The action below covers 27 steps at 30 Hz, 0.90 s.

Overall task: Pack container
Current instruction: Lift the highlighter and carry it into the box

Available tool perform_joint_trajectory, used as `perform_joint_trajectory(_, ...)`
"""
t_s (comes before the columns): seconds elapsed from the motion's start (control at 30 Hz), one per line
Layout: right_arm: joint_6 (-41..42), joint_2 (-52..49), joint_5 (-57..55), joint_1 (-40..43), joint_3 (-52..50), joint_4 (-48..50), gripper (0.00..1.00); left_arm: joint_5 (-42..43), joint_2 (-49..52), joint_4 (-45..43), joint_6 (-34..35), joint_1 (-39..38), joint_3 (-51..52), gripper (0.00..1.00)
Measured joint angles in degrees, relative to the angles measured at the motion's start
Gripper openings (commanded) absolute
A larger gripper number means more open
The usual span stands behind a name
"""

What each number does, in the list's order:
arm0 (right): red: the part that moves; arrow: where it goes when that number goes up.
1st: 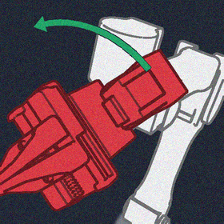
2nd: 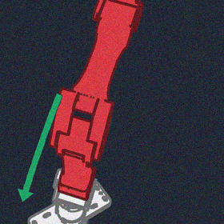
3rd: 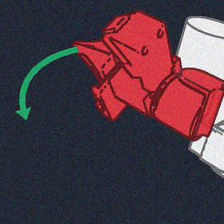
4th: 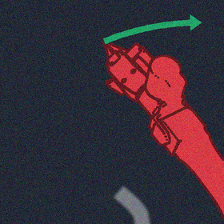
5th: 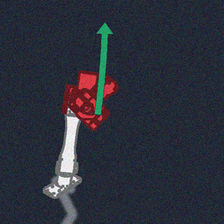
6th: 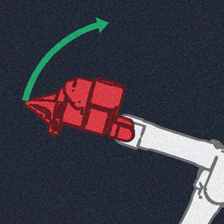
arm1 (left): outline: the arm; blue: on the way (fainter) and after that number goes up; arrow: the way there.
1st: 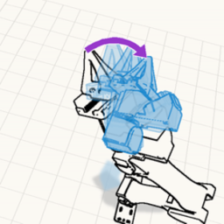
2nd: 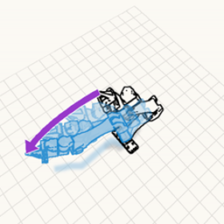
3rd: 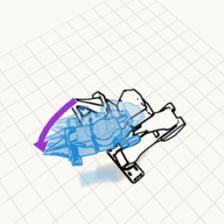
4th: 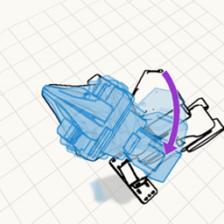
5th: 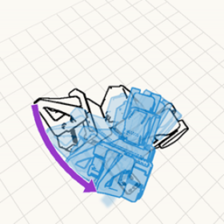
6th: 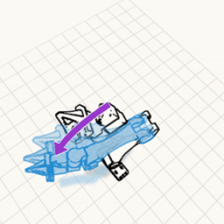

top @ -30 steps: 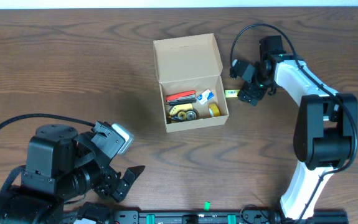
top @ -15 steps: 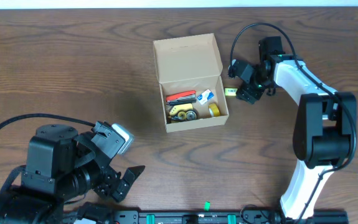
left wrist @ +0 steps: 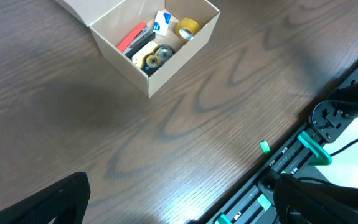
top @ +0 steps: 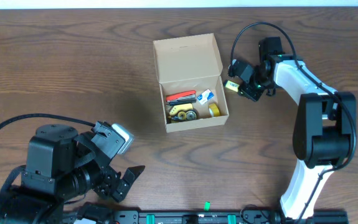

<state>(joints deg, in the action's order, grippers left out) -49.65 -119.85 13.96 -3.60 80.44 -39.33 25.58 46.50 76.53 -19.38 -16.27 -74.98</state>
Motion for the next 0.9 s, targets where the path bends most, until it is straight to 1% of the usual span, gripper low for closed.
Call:
perform_joint_trajectory(0.07,0.26,0.00,0.02,0.00,0.00,0.00,0.20,0.00,0.00,0.00,0.00,0.00,0.00,0.95)
perform_joint_trajectory(0.2,1.42,0.00,0.26,0.00,0.11,0.07,0.01,0.00,0.00,0.00,0.00,0.00,0.00,0.95)
perform_joint_trajectory(0.5,9.46,-0.02,-0.11,0.00,0.92,-0.09,0.01,0.00,0.00,0.00,0.00,0.00,0.00,0.95)
perform_joint_trajectory(0.67,14.56,0.15,-0.46,0.00,4.87,-1.20,0.01,0.00,0.00,0.00,0.00,0.00,0.00,0.95)
perform_joint_trajectory(0.77,16.35,2.16,-0.55,-0.09,7.32,-2.40,0.01,0.00,0.00,0.02,0.00,0.00,0.00,0.95)
perform_joint_trajectory(0.87,17.27,6.64,-0.72,-0.55,9.03,-2.84,0.01,0.00,0.00,0.00,0.00,0.00,0.00,0.95)
perform_joint_trajectory(0.9,17.55,9.90,-0.79,-0.96,9.64,-2.84,0.01,0.00,0.00,-0.02,0.00,0.00,0.00,0.95)
